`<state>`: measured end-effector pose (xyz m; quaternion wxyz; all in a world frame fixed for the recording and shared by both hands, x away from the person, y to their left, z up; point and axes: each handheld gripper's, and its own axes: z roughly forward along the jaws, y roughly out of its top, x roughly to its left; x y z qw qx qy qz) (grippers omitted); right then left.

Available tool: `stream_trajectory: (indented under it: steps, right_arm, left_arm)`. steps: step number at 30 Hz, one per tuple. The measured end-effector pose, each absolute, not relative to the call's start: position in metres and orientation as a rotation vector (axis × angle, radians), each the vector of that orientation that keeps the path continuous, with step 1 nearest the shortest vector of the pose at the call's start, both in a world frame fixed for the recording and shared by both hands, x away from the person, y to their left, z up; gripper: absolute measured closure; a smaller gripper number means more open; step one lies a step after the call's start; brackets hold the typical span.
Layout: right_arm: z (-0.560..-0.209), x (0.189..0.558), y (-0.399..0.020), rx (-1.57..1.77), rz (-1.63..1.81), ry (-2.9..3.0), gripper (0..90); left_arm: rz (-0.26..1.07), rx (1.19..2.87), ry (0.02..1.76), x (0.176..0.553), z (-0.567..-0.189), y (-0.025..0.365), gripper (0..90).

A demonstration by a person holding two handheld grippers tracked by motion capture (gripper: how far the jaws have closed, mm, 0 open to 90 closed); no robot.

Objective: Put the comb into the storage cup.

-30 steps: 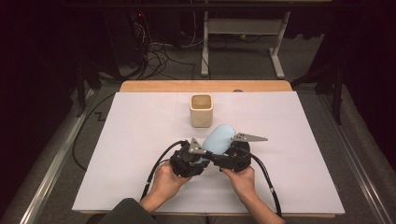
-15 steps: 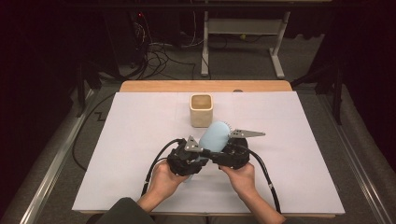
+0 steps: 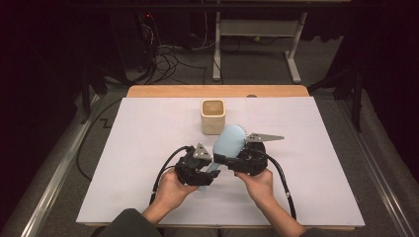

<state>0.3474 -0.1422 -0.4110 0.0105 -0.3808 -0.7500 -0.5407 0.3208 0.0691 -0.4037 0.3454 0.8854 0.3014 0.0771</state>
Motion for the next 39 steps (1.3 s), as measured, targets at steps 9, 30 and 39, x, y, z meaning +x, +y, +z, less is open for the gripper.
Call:
stream_trajectory:
  steps: [9,30,39]
  right_arm:
    - [-0.407,0.348,-0.15,-1.204,-1.668,-2.355,55.4]
    - [-0.403,0.352,-0.155,-1.22,-1.601,-2.393,55.3]
    - [-0.401,0.354,-0.158,-1.232,-1.582,-2.407,55.4]
  left_arm:
    - [0.192,2.268,0.798,0.32,-0.407,0.074,41.5]
    - [0.18,2.166,0.843,0.32,-0.413,0.101,38.0]
    - [0.182,2.138,0.866,0.32,-0.414,0.114,37.1]
